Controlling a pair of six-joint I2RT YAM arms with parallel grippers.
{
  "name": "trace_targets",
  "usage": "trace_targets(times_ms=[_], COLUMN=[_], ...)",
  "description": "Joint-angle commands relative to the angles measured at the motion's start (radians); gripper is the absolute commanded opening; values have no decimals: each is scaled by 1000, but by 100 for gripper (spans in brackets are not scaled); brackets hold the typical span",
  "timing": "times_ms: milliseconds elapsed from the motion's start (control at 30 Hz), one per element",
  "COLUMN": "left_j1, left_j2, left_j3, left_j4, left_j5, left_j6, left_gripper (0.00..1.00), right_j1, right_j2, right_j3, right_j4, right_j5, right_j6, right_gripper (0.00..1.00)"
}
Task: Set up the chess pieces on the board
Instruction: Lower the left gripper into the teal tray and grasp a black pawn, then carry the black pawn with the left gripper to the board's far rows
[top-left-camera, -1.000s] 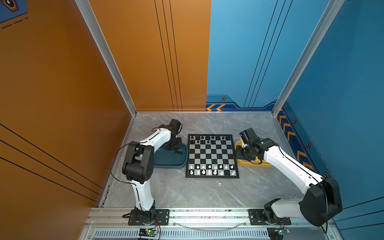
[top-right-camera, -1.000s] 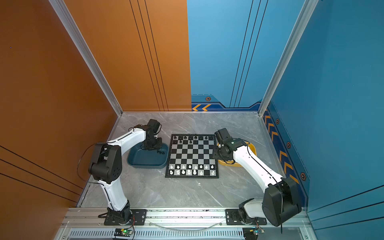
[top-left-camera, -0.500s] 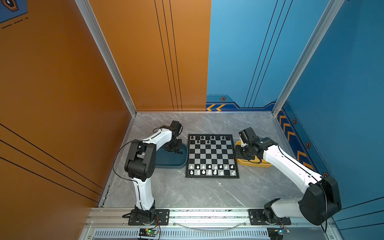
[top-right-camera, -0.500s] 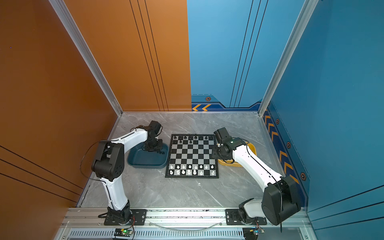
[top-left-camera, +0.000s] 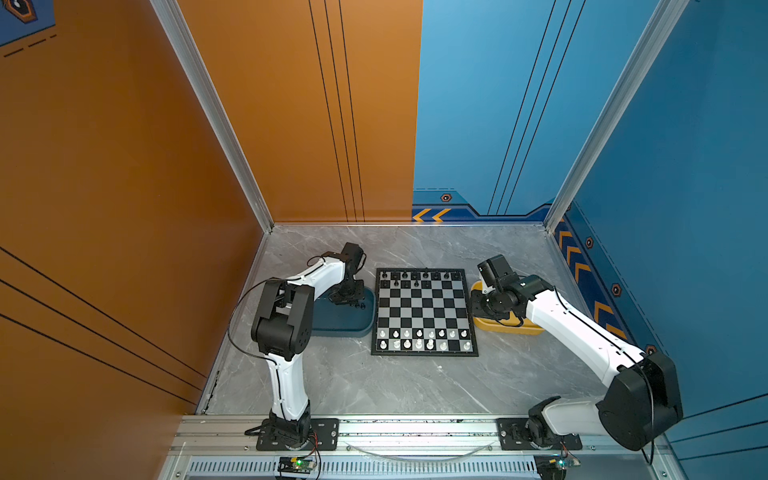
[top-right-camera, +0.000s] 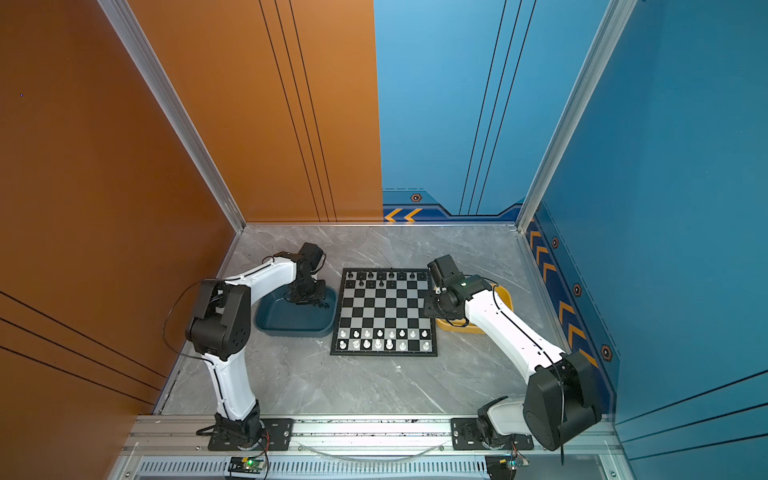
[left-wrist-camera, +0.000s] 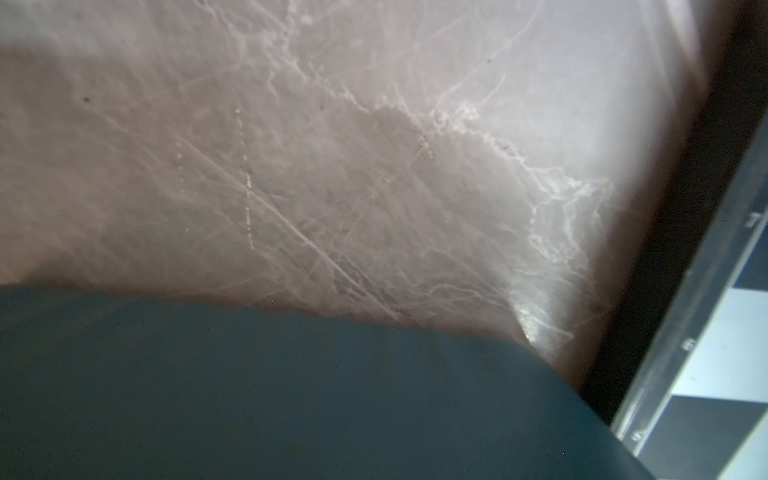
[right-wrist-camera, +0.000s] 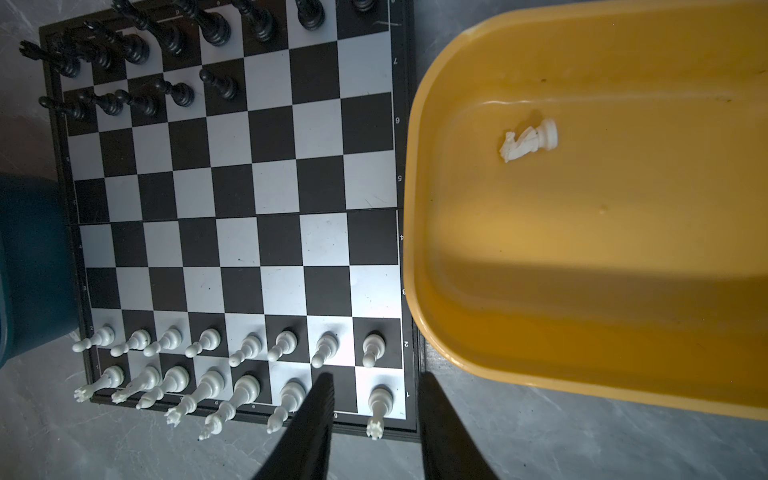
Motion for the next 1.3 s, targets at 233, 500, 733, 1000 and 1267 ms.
trace_targets(times_ms=[233, 500, 733, 1000, 1267], left_j1=[-6, -23, -106, -284, -402], left_j2=[-8, -79, -110, 32, 220], left_j3=[11, 74, 229, 567, 788], left_j4=[-2, -72, -146, -229, -252], left_j5=[14, -22, -56, -48, 7], left_j6=[-3, 14, 50, 111, 132], left_gripper=[4, 0, 0, 0, 0], right_j1=[7, 7, -3, -27, -70], right_j2=[13, 15, 8, -14, -66], right_j3=[17, 15, 10, -16, -57], right_j4=[-20, -16, -17, -6, -7], right_j5=[32, 33, 34, 21, 12], right_j6=[14, 11, -1, -10, -17], right_gripper=[37, 37, 37, 37, 37])
